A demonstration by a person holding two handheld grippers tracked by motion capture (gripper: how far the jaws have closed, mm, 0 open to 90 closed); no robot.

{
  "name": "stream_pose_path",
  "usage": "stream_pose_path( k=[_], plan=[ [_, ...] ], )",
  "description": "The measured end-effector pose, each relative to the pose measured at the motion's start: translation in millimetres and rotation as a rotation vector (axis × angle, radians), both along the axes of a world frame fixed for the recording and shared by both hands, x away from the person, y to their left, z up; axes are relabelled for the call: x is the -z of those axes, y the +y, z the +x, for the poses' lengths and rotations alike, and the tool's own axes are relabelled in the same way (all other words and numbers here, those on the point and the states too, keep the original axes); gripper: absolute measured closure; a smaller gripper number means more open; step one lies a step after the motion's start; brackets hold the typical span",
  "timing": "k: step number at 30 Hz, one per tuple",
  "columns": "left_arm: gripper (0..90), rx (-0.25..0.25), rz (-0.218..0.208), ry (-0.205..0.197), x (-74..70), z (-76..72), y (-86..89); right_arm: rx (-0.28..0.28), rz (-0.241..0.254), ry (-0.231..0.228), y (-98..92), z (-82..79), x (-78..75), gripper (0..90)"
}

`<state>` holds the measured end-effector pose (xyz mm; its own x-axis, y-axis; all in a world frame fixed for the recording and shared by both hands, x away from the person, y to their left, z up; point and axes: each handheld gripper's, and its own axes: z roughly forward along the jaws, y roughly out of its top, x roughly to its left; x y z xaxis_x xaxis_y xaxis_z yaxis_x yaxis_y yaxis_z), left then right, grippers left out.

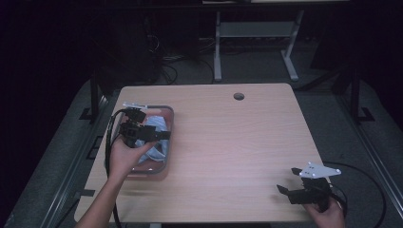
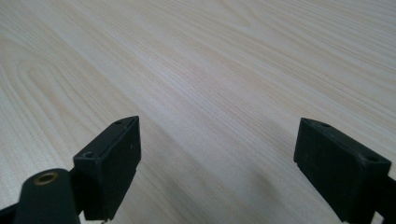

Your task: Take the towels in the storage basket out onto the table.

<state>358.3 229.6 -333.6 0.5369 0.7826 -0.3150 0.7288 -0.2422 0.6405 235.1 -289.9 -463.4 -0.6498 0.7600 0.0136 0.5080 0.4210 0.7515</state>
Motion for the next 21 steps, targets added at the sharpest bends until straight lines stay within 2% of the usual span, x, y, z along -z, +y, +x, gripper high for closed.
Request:
stream_pose_path(
  k=[13,21],
  plan=[
    [21.0,-0.054,0.009,0.0,-0.8,3.3,20.6,-0.003,0.0,0.002,-0.2,0.0,0.3,14.3],
    [21.1,-0.092,0.012,0.01,4.0,6.7,34.2,-0.009,0.0,0.001,0.1,0.0,0.6,14.3]
  ],
)
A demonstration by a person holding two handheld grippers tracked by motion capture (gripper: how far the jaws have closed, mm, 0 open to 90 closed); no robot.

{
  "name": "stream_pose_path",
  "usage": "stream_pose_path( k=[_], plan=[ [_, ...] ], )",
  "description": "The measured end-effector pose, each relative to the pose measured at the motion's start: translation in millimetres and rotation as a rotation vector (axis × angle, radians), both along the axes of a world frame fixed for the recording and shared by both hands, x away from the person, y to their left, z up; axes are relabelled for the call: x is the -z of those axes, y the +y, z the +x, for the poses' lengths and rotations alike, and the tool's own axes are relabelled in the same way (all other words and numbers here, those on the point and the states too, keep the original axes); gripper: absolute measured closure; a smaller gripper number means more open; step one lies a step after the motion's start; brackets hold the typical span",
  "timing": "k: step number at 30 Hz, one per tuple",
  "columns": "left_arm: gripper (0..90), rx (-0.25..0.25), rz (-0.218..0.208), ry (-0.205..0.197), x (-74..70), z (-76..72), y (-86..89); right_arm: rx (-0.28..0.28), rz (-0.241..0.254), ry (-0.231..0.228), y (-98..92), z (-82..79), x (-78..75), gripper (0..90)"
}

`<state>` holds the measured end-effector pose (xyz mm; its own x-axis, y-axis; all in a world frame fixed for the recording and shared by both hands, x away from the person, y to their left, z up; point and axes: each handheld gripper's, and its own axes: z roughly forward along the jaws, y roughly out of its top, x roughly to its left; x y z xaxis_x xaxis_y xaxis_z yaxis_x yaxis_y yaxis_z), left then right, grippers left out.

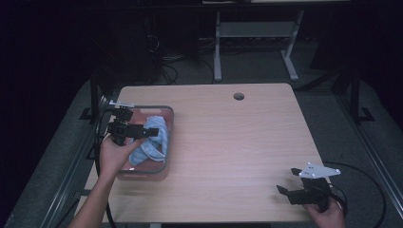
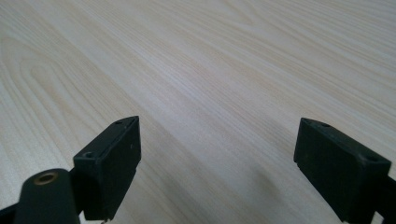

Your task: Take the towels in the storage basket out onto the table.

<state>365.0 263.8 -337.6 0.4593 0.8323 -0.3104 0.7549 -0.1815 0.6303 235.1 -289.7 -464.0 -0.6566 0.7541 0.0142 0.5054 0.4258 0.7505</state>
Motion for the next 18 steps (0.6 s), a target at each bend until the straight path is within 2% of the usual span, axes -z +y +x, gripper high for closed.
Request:
stream_pose_path(
  k=[4,8,12,18],
  plan=[
    [21.2,-0.028,-0.005,0.01,4.0,1.4,6.9,0.001,0.001,0.001,-0.7,-0.3,-0.2,14.3],
    [21.2,-0.052,0.021,0.036,11.1,4.6,12.3,0.0,0.002,0.002,0.1,-0.2,0.2,14.3],
    [21.7,-0.067,0.029,0.044,14.8,6.5,11.7,-0.004,-0.001,0.0,0.2,-0.1,0.3,14.3],
    [22.1,-0.092,0.058,0.086,29.0,12.8,9.2,-0.003,0.001,0.004,-0.5,-0.4,0.1,14.3]
  ],
)
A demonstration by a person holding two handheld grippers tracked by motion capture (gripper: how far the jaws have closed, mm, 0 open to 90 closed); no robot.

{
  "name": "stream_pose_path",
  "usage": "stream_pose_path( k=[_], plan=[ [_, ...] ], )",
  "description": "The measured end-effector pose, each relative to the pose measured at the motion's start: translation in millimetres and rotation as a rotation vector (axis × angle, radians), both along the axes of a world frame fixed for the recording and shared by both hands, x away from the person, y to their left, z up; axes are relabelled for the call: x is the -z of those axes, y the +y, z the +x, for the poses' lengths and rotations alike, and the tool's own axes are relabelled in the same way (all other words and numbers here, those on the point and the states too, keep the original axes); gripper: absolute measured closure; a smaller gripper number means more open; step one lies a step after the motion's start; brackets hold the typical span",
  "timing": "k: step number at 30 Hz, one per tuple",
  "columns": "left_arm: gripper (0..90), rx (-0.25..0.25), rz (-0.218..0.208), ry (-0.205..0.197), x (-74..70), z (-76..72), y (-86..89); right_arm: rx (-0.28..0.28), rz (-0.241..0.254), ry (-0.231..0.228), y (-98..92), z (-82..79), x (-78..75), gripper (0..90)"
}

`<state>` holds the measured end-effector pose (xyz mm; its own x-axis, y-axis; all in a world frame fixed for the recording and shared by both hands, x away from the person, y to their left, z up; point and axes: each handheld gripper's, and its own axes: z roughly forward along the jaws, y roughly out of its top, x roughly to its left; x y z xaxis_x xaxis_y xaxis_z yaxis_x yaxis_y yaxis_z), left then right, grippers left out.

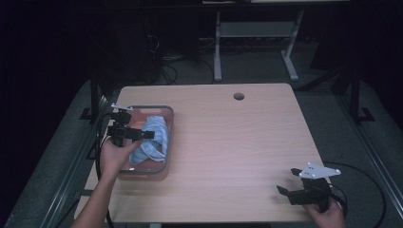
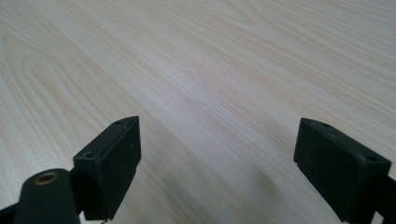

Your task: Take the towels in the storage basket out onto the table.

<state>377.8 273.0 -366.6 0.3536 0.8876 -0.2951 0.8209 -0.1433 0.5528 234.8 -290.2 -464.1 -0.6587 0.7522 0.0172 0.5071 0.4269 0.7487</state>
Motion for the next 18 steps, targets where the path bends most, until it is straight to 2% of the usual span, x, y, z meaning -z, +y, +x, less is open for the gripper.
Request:
stream_pose_path(
  k=[7,10,15,16,18],
  plan=[
    [22.8,-0.027,0.025,0.036,9.0,7.0,-0.2,-0.003,0.0,-0.002,0.2,0.0,0.1,14.3],
    [23.6,-0.034,0.053,0.06,14.5,12.1,-4.5,-0.007,0.0,-0.002,0.5,0.1,0.2,14.3],
    [28.0,-0.062,0.062,0.08,21.3,18.0,-7.4,-0.007,0.001,-0.001,0.3,0.1,0.2,14.3],
    [29.2,-0.065,0.081,0.091,25.0,21.1,-9.1,-0.008,0.001,-0.002,0.2,0.0,0.3,14.3],
    [31.4,-0.076,0.087,0.1,28.6,24.0,-10.5,-0.007,0.002,0.002,0.0,-0.2,0.5,14.3]
  ],
)
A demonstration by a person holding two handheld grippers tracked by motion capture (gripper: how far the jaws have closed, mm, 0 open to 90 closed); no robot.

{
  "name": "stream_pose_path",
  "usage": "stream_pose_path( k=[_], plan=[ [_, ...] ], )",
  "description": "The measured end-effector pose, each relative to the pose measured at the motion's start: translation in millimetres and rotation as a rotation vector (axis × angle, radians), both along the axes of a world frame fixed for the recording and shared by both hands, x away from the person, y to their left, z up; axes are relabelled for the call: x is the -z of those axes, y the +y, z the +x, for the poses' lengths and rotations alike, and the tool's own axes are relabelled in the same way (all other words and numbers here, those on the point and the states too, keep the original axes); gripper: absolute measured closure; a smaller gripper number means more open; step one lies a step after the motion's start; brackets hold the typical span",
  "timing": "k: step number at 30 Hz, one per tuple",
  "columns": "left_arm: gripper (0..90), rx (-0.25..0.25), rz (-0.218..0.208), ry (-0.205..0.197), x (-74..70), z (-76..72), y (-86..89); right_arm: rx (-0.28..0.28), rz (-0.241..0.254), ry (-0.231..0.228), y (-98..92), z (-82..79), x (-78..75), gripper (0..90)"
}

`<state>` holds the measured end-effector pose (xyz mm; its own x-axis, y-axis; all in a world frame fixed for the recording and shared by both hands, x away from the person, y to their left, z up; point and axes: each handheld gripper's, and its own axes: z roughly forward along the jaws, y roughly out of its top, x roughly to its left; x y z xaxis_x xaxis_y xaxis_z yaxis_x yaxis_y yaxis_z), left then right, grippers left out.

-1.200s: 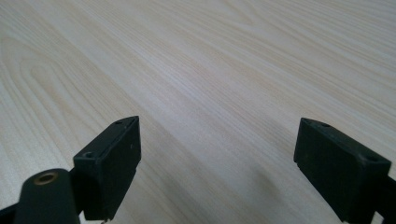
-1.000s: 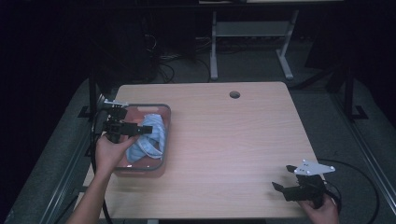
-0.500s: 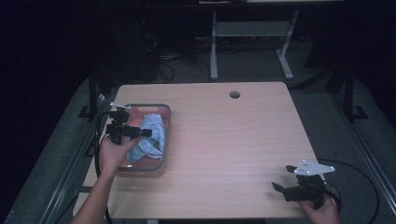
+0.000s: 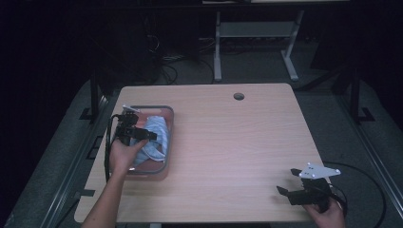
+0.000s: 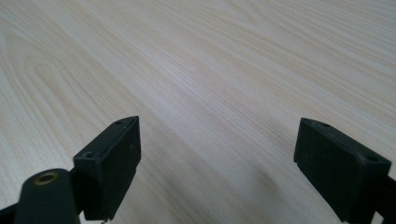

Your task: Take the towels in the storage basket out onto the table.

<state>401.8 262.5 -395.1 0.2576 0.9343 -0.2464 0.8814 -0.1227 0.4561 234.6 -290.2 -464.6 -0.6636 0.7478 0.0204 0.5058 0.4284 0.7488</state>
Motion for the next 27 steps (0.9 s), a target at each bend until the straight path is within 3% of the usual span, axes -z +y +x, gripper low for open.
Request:
stream_pose_path(
  k=[3,8,13,14,16,21,27],
  plan=[
    [35.7,-0.018,-0.012,0.011,7.1,2.9,0.1,-0.001,0.003,0.001,-0.4,-0.1,0.0,14.3],
    [43.9,-0.028,0.007,0.032,15.2,5.2,-1.0,0.002,0.004,0.002,-0.7,-0.7,-0.1,14.3],
    [54.2,-0.007,0.067,0.057,20.3,8.3,-5.9,-0.003,0.004,0.001,-0.2,-0.4,0.0,14.3],
    [55.7,0.005,0.101,0.068,23.2,9.5,-8.6,-0.005,0.005,0.001,0.4,-0.3,-0.1,14.3],
    [56.4,0.005,0.113,0.069,24.5,9.9,-10.4,-0.005,0.005,0.002,0.6,-0.4,-0.2,14.3],
    [62.9,0.038,0.192,0.068,28.2,10.7,-16.7,-0.008,0.005,0.001,0.5,-0.7,-0.3,14.3],
    [66.8,0.042,0.205,0.075,28.1,10.6,-18.1,-0.008,0.007,0.0,0.1,-1.9,-0.7,14.3]
  ],
)
